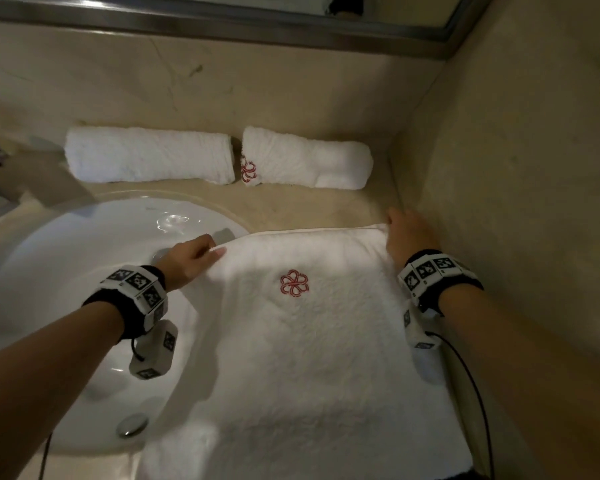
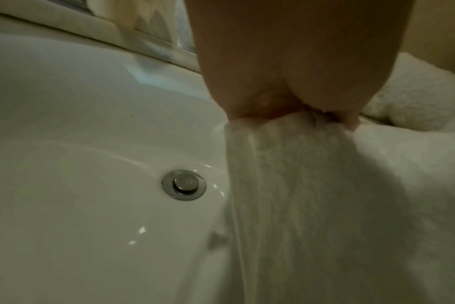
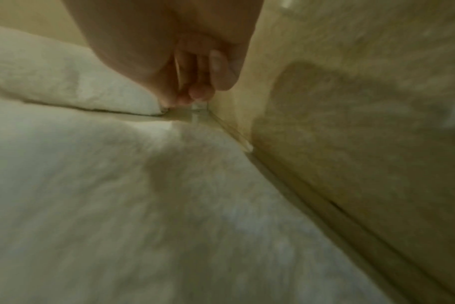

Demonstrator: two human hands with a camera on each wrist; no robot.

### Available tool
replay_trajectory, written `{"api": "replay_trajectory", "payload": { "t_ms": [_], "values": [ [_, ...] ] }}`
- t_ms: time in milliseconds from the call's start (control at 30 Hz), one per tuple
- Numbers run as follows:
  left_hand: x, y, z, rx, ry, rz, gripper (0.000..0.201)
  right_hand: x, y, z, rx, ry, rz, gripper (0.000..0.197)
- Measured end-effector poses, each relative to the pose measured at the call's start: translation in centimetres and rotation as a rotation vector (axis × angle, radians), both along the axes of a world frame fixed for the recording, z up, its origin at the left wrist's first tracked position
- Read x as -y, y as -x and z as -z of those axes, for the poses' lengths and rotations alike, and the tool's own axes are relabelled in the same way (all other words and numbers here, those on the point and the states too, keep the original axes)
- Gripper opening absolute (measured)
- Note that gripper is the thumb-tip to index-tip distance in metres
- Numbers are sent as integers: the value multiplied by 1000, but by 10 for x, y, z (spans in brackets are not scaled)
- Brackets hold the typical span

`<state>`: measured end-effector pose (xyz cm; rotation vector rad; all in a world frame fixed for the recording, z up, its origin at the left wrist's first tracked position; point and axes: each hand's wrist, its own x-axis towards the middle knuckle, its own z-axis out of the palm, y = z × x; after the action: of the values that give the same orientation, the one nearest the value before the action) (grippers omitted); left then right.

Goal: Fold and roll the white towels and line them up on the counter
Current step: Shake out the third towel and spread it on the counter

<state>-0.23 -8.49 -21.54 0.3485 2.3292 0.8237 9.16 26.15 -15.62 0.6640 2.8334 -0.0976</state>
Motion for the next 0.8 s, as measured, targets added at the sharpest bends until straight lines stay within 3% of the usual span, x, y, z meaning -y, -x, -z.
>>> {"api": "replay_trajectory", "payload": {
  "t_ms": [100,233,333,567,700,800],
  "values": [
    [9,1,-1,-25,64,16,38,7,-3,7,81,62,15,35],
    [11,-3,-1,32,109,104,26,9,-3,6,103,16,1,43],
    [9,-5,-2,-29,116,124,23,7,3,-1,149,-52,-96,39],
    [12,-4,2,-80,155,107,14,3,6,-13,215,86,-94,25],
    [12,-3,4,-116,214,67,28,1,13,-16,82,43,-182,14],
    [14,-2,10,-91,225,75,33,-3,14,-8,-5,211,-167,29]
  ]
}}
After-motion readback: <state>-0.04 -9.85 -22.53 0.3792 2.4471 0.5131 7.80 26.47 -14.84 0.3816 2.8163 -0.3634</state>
